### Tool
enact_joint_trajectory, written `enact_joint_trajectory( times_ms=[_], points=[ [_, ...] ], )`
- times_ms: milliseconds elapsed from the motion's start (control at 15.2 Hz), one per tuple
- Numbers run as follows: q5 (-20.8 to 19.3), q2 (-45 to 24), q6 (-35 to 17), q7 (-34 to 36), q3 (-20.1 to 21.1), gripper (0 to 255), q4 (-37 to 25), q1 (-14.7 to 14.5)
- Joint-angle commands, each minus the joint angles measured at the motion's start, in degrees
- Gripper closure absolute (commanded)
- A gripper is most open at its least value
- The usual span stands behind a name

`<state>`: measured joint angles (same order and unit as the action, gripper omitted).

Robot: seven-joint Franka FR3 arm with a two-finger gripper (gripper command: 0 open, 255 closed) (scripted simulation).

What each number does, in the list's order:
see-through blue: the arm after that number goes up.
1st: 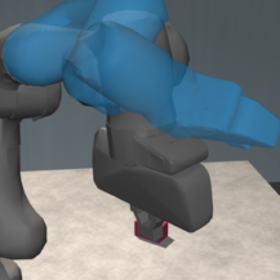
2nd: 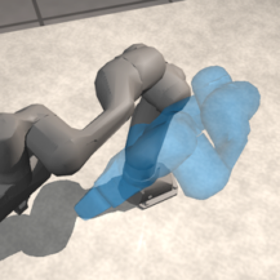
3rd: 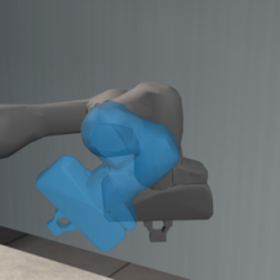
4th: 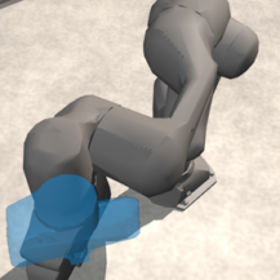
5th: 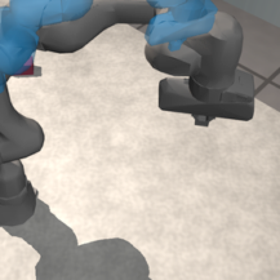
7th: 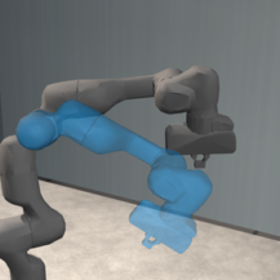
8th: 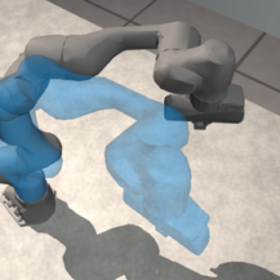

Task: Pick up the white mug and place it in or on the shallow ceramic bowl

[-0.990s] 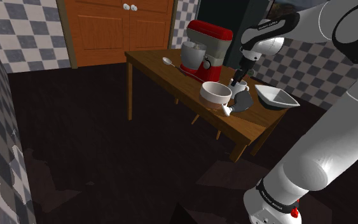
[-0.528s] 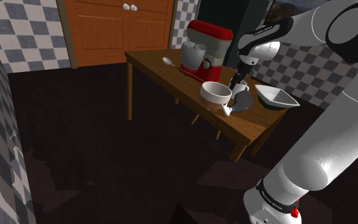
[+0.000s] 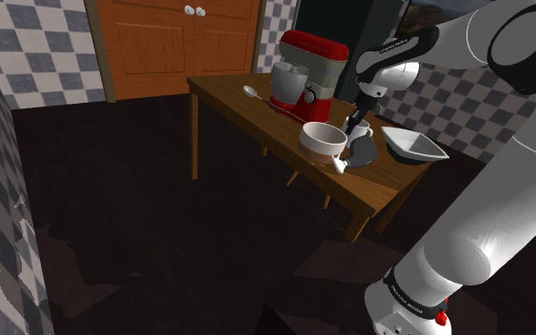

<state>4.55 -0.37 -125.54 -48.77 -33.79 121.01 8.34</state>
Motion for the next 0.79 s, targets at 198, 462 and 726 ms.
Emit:
enact_joint_trajectory(
  times_ms=[198,462,726],
  points=[
    [0.0,0.0,0.0,0.0,0.0,255,0.0,0.0],
    [-0.56,0.71,1.46,0.46,0.03,255,-0.9,-0.04],
    [-1.51,1.96,4.4,1.25,0.14,255,-2.84,-0.11]
  ],
)
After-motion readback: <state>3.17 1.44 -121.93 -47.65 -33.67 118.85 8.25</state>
